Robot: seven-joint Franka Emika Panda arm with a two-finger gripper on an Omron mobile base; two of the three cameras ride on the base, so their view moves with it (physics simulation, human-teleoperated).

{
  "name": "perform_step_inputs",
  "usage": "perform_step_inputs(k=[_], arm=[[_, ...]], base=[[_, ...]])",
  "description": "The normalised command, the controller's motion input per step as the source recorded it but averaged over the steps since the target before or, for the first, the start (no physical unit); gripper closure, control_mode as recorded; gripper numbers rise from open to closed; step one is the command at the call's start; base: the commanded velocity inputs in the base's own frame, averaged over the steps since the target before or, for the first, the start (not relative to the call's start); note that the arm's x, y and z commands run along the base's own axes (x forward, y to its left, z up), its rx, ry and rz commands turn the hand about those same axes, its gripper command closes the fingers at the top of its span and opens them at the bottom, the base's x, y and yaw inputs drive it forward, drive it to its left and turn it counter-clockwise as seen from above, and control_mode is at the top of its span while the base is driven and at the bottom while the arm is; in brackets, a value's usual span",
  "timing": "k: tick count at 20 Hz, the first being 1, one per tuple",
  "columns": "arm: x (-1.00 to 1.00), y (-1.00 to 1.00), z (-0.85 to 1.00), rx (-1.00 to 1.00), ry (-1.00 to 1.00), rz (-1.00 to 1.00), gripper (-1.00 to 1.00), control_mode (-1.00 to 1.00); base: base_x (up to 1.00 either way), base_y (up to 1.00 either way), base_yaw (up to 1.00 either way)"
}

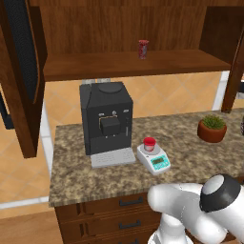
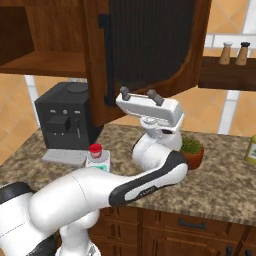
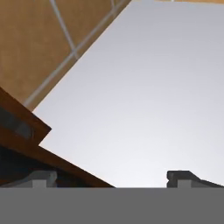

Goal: Pick the jam and place it on the digital scale for weighing, and close the cabinet.

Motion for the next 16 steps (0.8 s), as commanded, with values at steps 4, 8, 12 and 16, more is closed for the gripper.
perform_step_inputs(k=[4,8,12,16], arm=[[0.52,0.87,-0.11,-0.27,0.53,-0.47,-1.0,-1.0],[0.87,0.75,0.0,-0.24,0.49,-0.48,-1.0,-1.0],[1.0,0.77,0.03,-0.18,0.44,-0.46,-1.0,-1.0],[1.0,0.89,0.0,-0.08,0.24,-0.17,-1.0,-1.0]], base=[[0.0,0.0,0.0],[0.0,0.0,0.0],[0.0,0.0,0.0],[0.0,0.0,0.0]])
